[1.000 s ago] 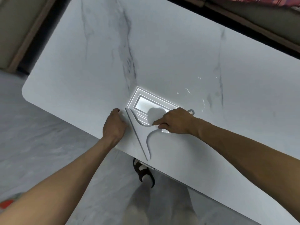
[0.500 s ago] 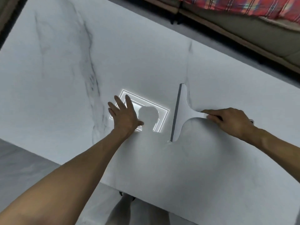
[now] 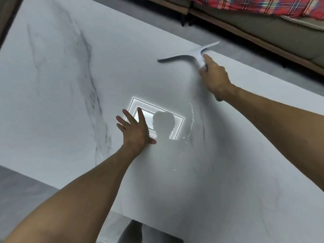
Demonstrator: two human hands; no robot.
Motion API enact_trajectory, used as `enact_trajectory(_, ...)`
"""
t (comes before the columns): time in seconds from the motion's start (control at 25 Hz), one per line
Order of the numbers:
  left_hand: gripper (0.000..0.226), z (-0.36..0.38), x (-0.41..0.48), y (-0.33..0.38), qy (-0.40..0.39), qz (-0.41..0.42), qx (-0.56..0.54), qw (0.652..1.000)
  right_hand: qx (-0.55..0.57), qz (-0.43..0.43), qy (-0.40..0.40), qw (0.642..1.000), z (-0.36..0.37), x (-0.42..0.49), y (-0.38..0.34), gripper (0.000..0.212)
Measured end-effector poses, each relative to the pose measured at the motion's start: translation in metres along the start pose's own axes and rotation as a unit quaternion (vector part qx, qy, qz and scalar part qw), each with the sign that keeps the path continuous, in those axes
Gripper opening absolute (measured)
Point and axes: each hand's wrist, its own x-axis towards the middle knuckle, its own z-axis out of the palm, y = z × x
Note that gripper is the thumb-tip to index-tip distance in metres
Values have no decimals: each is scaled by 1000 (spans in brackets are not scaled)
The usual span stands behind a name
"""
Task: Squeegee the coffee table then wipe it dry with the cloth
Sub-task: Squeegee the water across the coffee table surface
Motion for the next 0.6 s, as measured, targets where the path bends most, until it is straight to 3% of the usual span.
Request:
enact_trajectory(0.24, 146, -6, -3, 1, 6, 11, 21, 1000, -125, -45, -29, 991, 1, -95, 71, 50)
enact_trajectory(0.44, 145, -10, -6, 3, -4, 8, 19, 1000, -168, 1, -104, 980, -34, -191, 127, 51)
enact_trajectory(0.52, 144, -11, -7, 4, -4, 9, 21, 1000, -136, 3, -92, 986, -53, -189, 131, 48)
enact_trajectory(0.6, 143, -11, -9, 5, -2, 9, 23, 1000, -119, -18, -27, 992, -66, -156, 129, 46)
